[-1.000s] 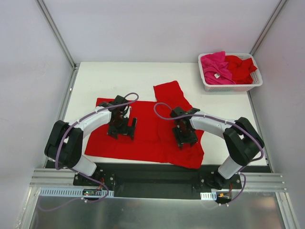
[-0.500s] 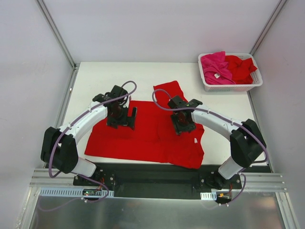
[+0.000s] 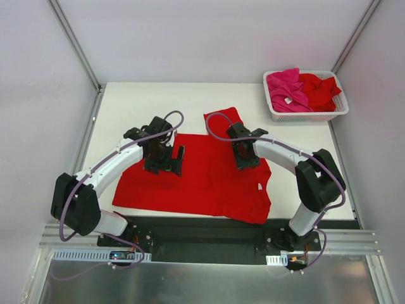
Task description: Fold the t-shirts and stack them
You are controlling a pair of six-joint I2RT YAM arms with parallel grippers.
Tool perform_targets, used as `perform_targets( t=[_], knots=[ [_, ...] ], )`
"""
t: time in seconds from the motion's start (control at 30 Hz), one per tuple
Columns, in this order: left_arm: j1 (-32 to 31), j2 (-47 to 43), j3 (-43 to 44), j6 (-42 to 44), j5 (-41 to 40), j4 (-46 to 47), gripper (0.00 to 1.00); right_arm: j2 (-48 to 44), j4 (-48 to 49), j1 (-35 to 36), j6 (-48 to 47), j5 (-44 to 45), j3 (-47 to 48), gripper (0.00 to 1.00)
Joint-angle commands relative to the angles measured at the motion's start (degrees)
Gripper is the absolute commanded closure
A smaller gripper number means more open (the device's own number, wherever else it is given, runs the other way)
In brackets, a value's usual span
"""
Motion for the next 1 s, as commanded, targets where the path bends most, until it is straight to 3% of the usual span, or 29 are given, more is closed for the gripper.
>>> perform_targets(
  t=[0.0, 0.37, 0.73, 0.87, 0.97],
  knots=[
    [-1.06, -2.51, -1.26, -1.68, 1.31, -1.37, 0.01, -0.39, 3.40, -3.45, 1.68, -1.15, 1.33, 0.55],
    [-2.46, -2.33, -1.79, -2.04, 1.49, -1.64, 0.01, 1.45, 9.91, -8.64, 3.70, -10.73, 0.54, 0.55],
    [-2.73, -2.07, -1.70, -2.30, 1.14, -1.99, 0.01, 4.35, 10.08, -8.91, 3.44, -11.62, 1.77, 0.56],
    [-2.99, -1.81, -1.88, -2.39, 0.96, -1.99, 0.01, 4.18, 9.91, -9.00, 3.35, -11.09, 2.03, 0.74],
    [-3.08, -1.46, -1.79, -2.39, 0.96, -1.90, 0.01, 3.65, 9.56, -9.00, 3.17, -10.91, 2.56, 0.80]
  ],
)
